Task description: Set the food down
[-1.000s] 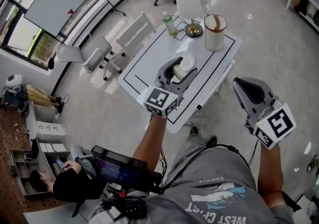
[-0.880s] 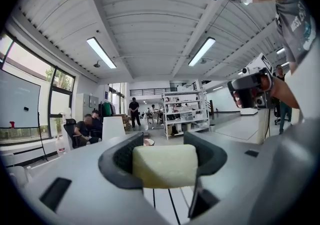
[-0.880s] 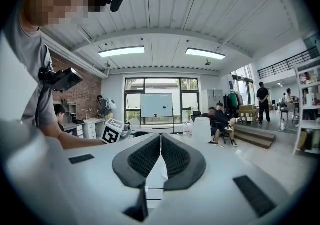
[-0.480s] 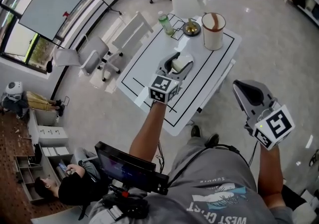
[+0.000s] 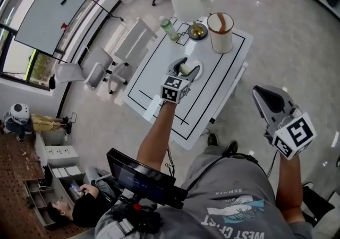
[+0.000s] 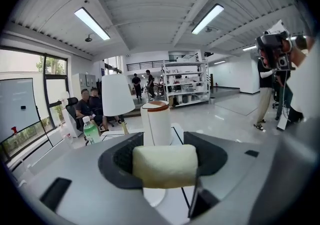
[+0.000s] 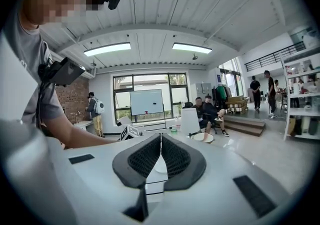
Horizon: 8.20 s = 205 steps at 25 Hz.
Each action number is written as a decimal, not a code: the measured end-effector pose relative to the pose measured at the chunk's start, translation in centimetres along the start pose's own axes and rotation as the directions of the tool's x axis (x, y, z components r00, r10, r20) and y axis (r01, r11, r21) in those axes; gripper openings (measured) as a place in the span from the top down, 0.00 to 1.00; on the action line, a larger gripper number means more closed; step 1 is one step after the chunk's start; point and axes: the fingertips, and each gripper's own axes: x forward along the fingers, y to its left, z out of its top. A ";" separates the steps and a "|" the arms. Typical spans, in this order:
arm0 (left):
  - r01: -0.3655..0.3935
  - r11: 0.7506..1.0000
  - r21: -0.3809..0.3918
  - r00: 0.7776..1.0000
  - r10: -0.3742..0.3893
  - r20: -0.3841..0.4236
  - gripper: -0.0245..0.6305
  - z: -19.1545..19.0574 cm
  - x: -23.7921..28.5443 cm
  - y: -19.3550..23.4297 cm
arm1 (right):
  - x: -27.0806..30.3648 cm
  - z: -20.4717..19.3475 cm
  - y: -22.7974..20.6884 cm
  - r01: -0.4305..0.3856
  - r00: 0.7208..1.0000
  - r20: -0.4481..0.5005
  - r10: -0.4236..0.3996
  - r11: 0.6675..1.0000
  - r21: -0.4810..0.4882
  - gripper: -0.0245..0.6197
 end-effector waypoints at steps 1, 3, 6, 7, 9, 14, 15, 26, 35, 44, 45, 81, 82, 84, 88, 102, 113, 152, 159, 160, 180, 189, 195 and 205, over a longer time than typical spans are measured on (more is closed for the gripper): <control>0.000 1.000 0.000 1.000 0.000 -0.017 0.57 -0.5 0.5 0.3 | 0.0 -0.1 -0.3 0.008 1.000 -0.002 -0.008 1.000 0.006 0.95; 0.001 1.000 -0.001 0.999 -0.001 -0.046 0.57 -1.5 1.4 1.0 | 0.0 -0.4 -0.8 0.023 1.000 -0.005 -0.023 1.000 0.017 0.95; 0.002 1.000 -0.005 0.996 -0.003 -0.087 0.56 -3.0 2.5 1.8 | 0.1 -0.8 -1.4 0.040 0.999 -0.011 -0.039 0.999 0.030 0.95; 0.003 1.000 -0.006 0.995 -0.003 -0.099 0.57 -3.5 2.9 2.1 | 0.2 -0.9 -1.5 0.044 0.999 -0.013 -0.044 0.998 0.033 0.95; 0.005 1.000 -0.008 0.992 -0.006 -0.123 0.57 -4.4 3.6 2.6 | 0.4 -1.1 -1.6 0.053 0.998 -0.017 -0.053 0.998 0.041 0.95; 0.022 1.000 -0.001 0.983 -0.022 -0.183 0.57 -6.6 5.5 3.7 | 1.1 -1.8 -2.0 0.074 0.997 -0.027 -0.072 0.996 0.057 0.95; 0.025 1.000 -0.001 0.980 -0.025 -0.196 0.57 -7.1 5.8 3.9 | 1.2 -1.9 -2.1 0.078 0.997 -0.028 -0.077 0.995 0.060 0.95; 0.065 0.998 0.002 0.952 -0.062 -0.299 0.57 -10.9 8.3 5.4 | 1.7 -2.5 -2.3 0.138 0.990 -0.050 -0.134 0.987 0.079 0.95; 0.111 0.993 0.024 0.924 -0.095 -0.370 0.57 -13.3 10.7 5.8 | 1.3 -3.4 -3.0 0.191 0.980 -0.077 -0.184 0.977 0.096 0.95; 0.163 0.983 0.079 0.890 -0.112 -0.442 0.57 -15.6 12.4 6.1 | 1.1 -4.1 -3.7 0.221 0.972 -0.099 -0.211 0.969 0.113 0.95; 0.165 0.983 0.082 0.887 -0.112 -0.447 0.57 -15.8 12.5 6.1 | 1.1 -4.2 -3.8 0.225 0.972 -0.102 -0.214 0.968 0.114 0.95; 0.203 0.978 0.042 0.888 -0.166 -0.428 0.56 -19.4 14.7 7.0 | 3.7 -6.6 -6.5 0.235 0.964 -0.160 -0.210 0.959 0.157 0.95; 0.197 0.980 0.031 0.893 -0.166 -0.418 0.56 -19.4 14.7 7.0 | 3.7 -6.6 -6.5 0.235 0.964 -0.161 -0.210 0.959 0.157 0.95; 0.189 0.982 0.023 0.901 -0.164 -0.402 0.56 -19.4 14.6 7.1 | 3.7 -6.7 -6.5 0.235 0.964 -0.164 -0.209 0.959 0.159 0.95; 0.190 0.981 0.027 0.904 -0.164 -0.395 0.56 -19.3 14.7 7.1 | 3.7 -6.8 -6.7 0.235 0.964 -0.166 -0.208 0.958 0.162 0.95; 0.189 0.982 0.012 0.903 -0.169 -0.396 0.56 -19.1 14.5 7.0 | 3.7 -6.9 -6.6 0.231 0.964 -0.173 -0.202 0.958 0.171 0.95; 0.172 0.985 0.005 0.908 -0.157 -0.387 0.56 -19.1 14.7 7.0 | 3.8 -7.6 -7.1 0.221 0.966 -0.177 -0.189 0.958 0.182 0.95; -0.076 0.996 0.047 0.964 0.061 0.257 0.84 10.3 0.3 2.5 | -0.1 -3.4 -3.0 -0.022 0.999 -0.032 0.025 0.996 0.086 0.95; -0.085 0.995 0.058 0.916 0.055 0.397 0.95 17.5 -6.4 -1.0 | -0.9 -1.5 -1.8 -0.095 0.995 0.011 0.094 0.994 0.045 0.95; -0.084 0.995 0.059 0.910 0.052 0.411 0.95 18.3 -7.4 -1.5 | -0.8 -1.3 -1.6 -0.106 0.994 0.017 0.105 0.994 0.040 0.95; -0.087 0.994 0.071 0.839 0.035 0.543 0.95 23.0 -28.6 -6.0 | 4.4 3.5 9.0 -0.279 0.956 0.084 0.282 0.959 -0.045 0.95; -0.075 0.993 0.093 0.799 0.004 0.601 0.95 19.9 -40.5 -7.3 | 5.3 6.1 19.5 -0.260 0.956 0.111 0.271 0.960 -0.106 0.95; -0.062 0.997 0.037 0.773 0.025 0.633 0.95 16.5 -48.2 -7.3 | 4.5 8.9 27.9 -0.213 0.958 0.156 0.242 0.960 -0.183 0.95; -0.054 0.998 -0.008 0.774 0.047 0.631 0.95 9.6 -56.8 -8.6 | 2.7 7.7 38.7 -0.208 0.957 0.156 0.243 0.955 -0.213 0.95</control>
